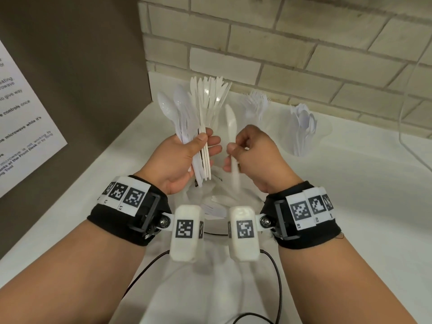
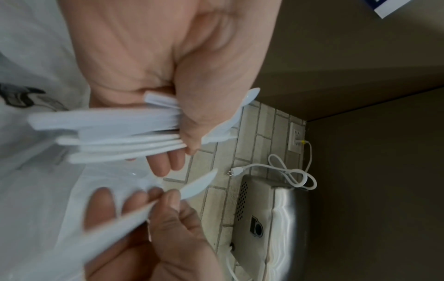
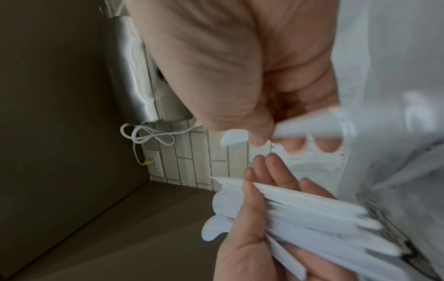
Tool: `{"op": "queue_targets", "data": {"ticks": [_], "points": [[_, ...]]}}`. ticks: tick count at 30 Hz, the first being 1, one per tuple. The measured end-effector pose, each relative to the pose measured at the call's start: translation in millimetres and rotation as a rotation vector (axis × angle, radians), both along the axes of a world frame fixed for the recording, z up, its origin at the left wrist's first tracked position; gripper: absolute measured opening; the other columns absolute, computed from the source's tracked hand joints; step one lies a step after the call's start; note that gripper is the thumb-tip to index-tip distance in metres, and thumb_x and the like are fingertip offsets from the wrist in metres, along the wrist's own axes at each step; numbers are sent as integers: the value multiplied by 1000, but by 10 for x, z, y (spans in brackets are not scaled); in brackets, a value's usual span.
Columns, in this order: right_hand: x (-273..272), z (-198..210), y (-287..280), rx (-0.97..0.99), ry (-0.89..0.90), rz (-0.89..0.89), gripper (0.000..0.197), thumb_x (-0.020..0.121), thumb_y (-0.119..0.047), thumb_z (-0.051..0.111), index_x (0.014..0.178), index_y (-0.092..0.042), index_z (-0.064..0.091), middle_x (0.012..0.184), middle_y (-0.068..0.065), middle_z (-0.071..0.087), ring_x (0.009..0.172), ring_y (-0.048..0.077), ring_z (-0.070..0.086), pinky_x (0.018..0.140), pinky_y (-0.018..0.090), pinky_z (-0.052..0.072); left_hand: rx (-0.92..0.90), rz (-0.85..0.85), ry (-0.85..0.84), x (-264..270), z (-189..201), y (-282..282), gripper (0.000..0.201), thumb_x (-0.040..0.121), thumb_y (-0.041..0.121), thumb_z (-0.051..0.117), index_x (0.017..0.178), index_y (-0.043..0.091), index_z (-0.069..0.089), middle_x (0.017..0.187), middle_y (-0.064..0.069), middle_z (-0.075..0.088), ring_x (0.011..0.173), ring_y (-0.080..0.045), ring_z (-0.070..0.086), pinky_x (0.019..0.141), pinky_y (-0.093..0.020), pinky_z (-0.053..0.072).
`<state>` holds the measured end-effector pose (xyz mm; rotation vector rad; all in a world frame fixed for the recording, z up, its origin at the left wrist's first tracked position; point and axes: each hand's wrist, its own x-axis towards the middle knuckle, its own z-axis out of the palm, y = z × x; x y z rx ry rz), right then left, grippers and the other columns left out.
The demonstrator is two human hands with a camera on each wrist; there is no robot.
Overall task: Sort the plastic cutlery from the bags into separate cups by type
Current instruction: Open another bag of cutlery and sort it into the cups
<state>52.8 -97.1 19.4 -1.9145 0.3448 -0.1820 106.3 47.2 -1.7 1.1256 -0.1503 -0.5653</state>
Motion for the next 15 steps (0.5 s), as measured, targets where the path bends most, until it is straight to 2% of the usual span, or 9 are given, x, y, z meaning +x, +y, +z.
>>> {"op": "queue_targets", "data": {"ticks": [2,5,8,10,13,15], "points": [[17,22,5,39,-38,-22,19,94,-4,52,85,-18,45,82,3,50,72,20,57,68,38,56,26,-58,-16,-27,-7,-8,17,97,15,49,106,13,62,99,-4,72,91,-15,71,77,-25,58],[24,70,41,219,-62,23,8,92,-16,61,96,-15,53,81,2,61,67,14,60,61,27,45,16,-168,-23,-69,6,-22,21,96,11,49,110,14,64,98,-4,74,93,-16,71,79,-24,57],[3,106,50,277,-92,55,14,92,-19,62,85,-8,58,68,2,65,51,7,60,49,16,45,25,-251,-21,-82,0,-30,29,89,13,55,117,13,63,112,-10,71,105,-20,68,88,-27,55],[-5,97,64,277,-112,49,14,95,-15,58,83,-8,58,68,0,66,49,6,60,47,16,45,17,-249,22,-84,-11,-25,30,87,14,56,116,12,63,113,-11,70,104,-22,68,89,-30,55],[10,68,79,243,-145,-22,13,99,-15,48,103,-6,57,82,4,71,58,7,66,49,17,47,-12,-242,70,-75,-13,-9,28,92,13,53,117,12,63,114,-12,69,104,-28,67,82,-34,56],[29,64,75,186,-166,-94,13,100,-15,44,107,-6,52,83,4,71,58,4,66,49,14,46,-3,-250,76,-64,-17,2,29,94,13,51,121,11,62,117,-13,68,106,-31,66,86,-38,54]]}}
